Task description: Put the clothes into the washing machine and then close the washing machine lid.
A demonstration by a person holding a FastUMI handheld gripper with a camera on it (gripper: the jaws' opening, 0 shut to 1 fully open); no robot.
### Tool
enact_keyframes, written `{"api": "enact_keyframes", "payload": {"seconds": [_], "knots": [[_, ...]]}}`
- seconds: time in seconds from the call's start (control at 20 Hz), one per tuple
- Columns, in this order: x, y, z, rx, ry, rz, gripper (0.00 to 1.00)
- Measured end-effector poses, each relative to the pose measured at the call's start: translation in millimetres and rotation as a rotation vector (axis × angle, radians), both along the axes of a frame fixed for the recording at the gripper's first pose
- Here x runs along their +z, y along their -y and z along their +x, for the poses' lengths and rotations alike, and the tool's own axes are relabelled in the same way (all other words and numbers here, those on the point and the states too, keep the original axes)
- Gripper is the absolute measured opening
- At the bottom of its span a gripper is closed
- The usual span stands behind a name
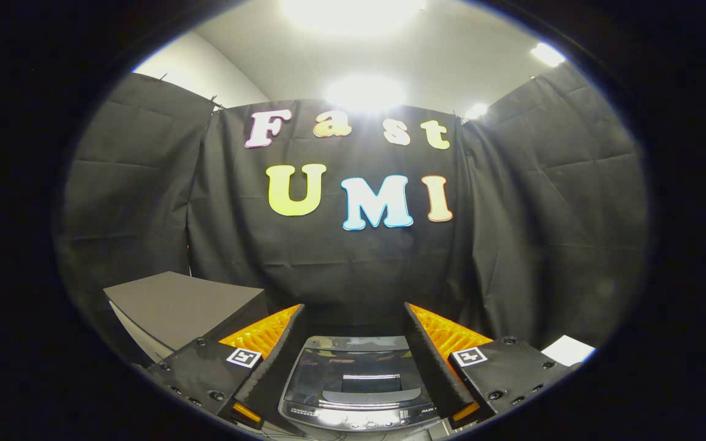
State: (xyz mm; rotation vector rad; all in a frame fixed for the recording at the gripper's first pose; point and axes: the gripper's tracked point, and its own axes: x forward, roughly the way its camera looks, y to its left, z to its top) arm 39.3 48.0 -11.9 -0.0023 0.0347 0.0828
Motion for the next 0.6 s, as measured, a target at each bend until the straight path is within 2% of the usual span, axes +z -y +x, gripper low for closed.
{"api": "enact_keyframes", "payload": {"seconds": [0.6], "knots": [[5.9,-1.9,-10.1,-0.017,0.025,0.038,0.97]]}}
